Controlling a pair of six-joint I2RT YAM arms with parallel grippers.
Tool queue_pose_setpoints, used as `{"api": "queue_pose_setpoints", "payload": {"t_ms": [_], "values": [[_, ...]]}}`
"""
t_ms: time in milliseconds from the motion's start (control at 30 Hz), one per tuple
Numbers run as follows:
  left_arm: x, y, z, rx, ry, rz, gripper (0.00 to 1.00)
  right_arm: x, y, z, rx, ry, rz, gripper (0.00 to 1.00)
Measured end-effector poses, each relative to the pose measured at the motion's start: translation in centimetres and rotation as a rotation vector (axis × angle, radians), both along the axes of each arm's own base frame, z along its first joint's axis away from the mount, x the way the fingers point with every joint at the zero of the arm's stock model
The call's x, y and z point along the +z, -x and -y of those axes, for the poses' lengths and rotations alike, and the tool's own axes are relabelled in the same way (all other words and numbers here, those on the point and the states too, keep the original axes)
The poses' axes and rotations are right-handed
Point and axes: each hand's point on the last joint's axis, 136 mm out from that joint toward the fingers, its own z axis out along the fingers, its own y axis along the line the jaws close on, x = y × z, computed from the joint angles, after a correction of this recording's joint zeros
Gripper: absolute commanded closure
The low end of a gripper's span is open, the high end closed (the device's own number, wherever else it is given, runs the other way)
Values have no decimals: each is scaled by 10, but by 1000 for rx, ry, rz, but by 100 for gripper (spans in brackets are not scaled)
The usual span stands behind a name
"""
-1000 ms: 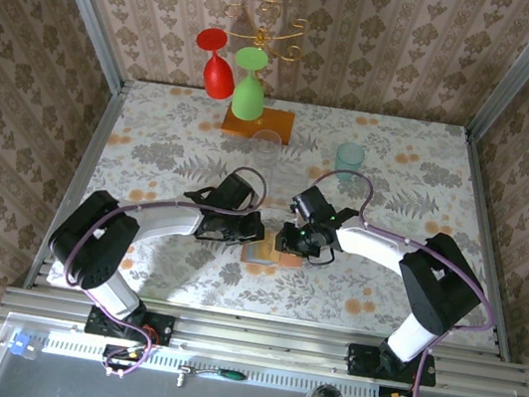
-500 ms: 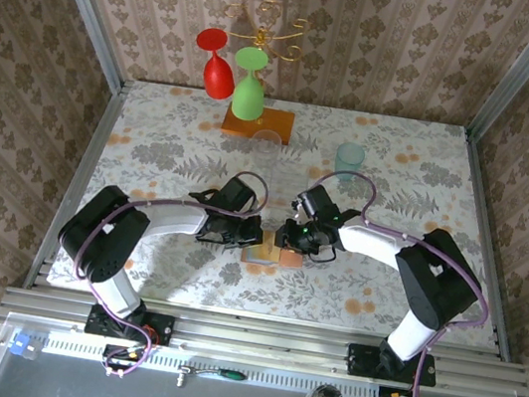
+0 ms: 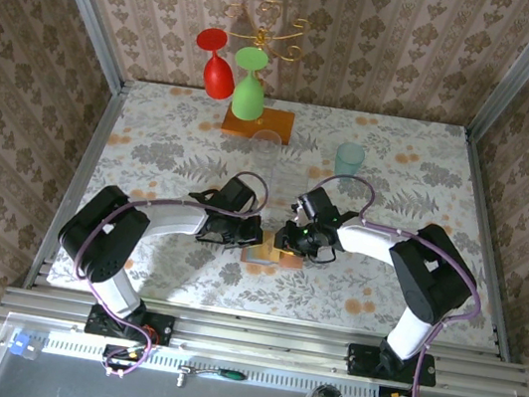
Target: Take the credit cards out of the card holder
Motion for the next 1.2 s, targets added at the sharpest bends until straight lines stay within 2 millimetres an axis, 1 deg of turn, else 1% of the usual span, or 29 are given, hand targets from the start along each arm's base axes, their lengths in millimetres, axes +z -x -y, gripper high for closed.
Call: {"api": "queue_pose_setpoints", "payload": {"t_ms": [500,633,800,1100,1200], "values": [[-1,0,-1,1,2,2,96,-5,0,0,-17,-35,-20,87],[-1,0,-2,4,-1,5,96,-5,-1,1,-20,-41,-17,88],[-1,0,-3,8,-6,11,96,-2,-1,6,-31,-46,-8,89],[-1,-2,-5,15,-10,14,96,2,0,23,-63,-33,-12,90],[-1,-2,-6,16,-12,14,96,5,0,24,-65,-34,-10,90]]}}
